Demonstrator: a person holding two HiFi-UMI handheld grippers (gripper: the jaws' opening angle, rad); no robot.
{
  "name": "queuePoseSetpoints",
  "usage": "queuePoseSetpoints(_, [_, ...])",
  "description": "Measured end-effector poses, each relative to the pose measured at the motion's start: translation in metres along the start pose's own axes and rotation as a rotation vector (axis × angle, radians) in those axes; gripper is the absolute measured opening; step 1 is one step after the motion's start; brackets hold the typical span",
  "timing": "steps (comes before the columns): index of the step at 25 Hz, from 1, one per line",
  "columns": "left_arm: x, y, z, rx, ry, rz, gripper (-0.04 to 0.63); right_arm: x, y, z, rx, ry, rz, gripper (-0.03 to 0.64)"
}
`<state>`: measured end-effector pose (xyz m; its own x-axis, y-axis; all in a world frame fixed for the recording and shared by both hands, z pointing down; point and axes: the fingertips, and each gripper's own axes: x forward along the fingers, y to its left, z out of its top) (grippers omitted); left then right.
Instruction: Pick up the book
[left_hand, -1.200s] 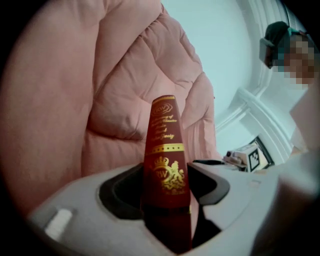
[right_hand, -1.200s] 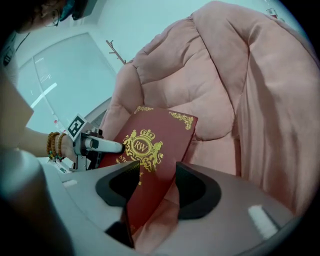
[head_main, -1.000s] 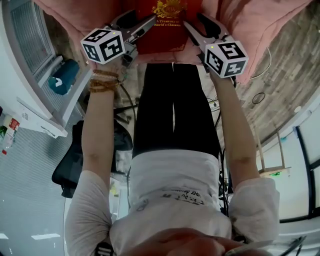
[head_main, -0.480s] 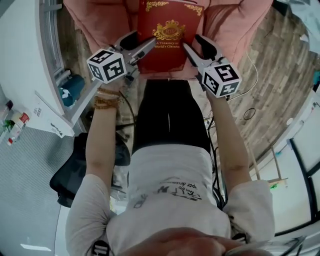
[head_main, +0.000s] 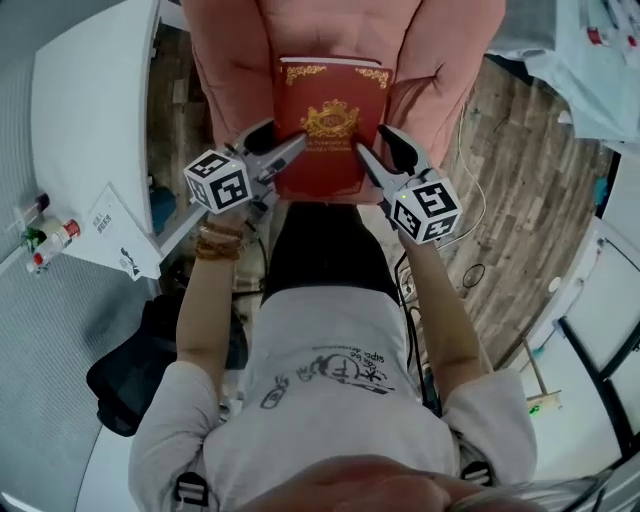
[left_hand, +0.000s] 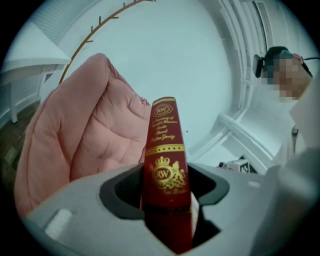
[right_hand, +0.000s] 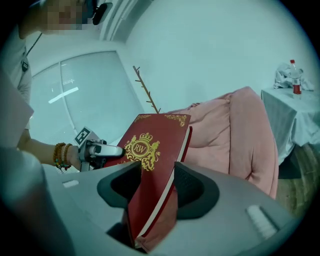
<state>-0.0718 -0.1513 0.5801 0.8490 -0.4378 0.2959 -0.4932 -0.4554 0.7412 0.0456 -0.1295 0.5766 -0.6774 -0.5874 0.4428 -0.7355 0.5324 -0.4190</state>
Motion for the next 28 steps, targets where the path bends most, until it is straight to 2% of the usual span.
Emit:
queuePoseSetpoints(4, [-0.02,-0.044,0.025,0.003,-0.034,-0.007,0.259,-0.03,0.027,0.041,-0.023,-0.029,0.016,0.21])
queuePoseSetpoints(10, [-0.062,-0.1,0.06,0.064,-0.083,-0.019,0.259,-0.062,0.077,0.089,-0.067,-0.088,0.027,0.21])
queuePoseSetpoints(16, [-0.082,-0.156,0.087,0.078,-0.125,-0.071,0.259,-0.106,0.109,0.138,-0.085,-0.174,0.023,0.21])
queuePoseSetpoints(28, [-0.12,-0.248,0.106,0.126,-0.17,-0.135,0.259,-0.182,0.168,0.184,-0.165,-0.282,-0.004,0.21])
